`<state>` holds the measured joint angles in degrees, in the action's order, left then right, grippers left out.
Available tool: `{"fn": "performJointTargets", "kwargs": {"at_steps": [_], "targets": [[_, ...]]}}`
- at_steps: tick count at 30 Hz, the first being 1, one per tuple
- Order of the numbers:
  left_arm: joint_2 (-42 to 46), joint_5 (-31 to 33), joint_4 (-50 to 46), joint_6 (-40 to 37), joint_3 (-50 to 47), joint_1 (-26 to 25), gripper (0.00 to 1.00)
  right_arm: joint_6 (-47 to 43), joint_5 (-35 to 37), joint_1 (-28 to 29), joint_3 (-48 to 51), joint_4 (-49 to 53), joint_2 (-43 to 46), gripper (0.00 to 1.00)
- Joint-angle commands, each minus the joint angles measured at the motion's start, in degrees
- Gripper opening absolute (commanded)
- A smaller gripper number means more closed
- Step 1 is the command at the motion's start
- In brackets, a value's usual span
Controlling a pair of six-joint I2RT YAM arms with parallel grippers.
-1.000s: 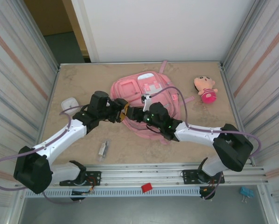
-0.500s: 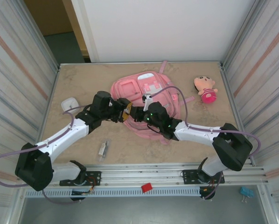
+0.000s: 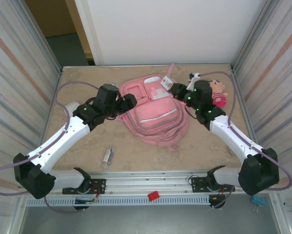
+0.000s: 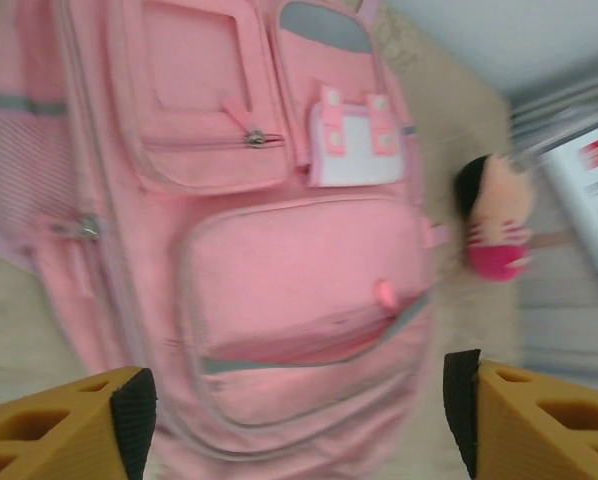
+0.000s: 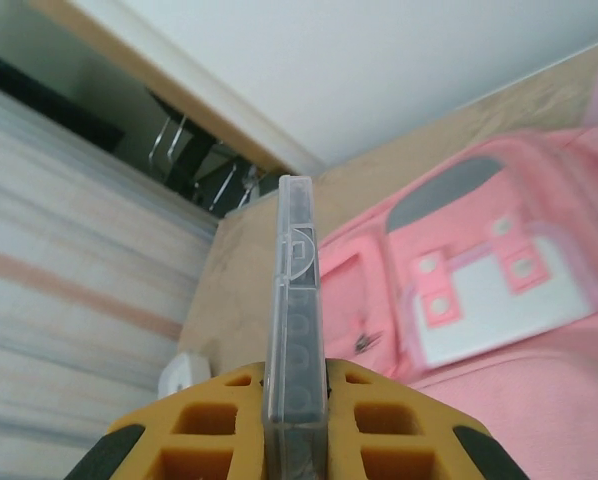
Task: Pack the student bag
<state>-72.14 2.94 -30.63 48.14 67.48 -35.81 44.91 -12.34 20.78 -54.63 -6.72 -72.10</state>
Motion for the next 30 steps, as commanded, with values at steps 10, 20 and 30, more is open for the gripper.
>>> {"fn": "performJointTargets", "kwargs": {"at_steps": [10,20,30], "targets": [[-11.3,4.3,5.9,-61.0,0.6,-15.0,0.85,-1.8,-5.6,-6.1,7.7,14.0,16.8,0.11],[-27.8,10.3,7.0,-75.0,9.8,-19.3,0.99,-5.6,-0.8,-8.4,8.9,21.7,26.1,0.12],[-34.7,21.7,15.5,-76.2,9.9,-18.9,0.7,-5.9,-2.2,-10.0,9.5,21.8,25.3,0.12]]}}
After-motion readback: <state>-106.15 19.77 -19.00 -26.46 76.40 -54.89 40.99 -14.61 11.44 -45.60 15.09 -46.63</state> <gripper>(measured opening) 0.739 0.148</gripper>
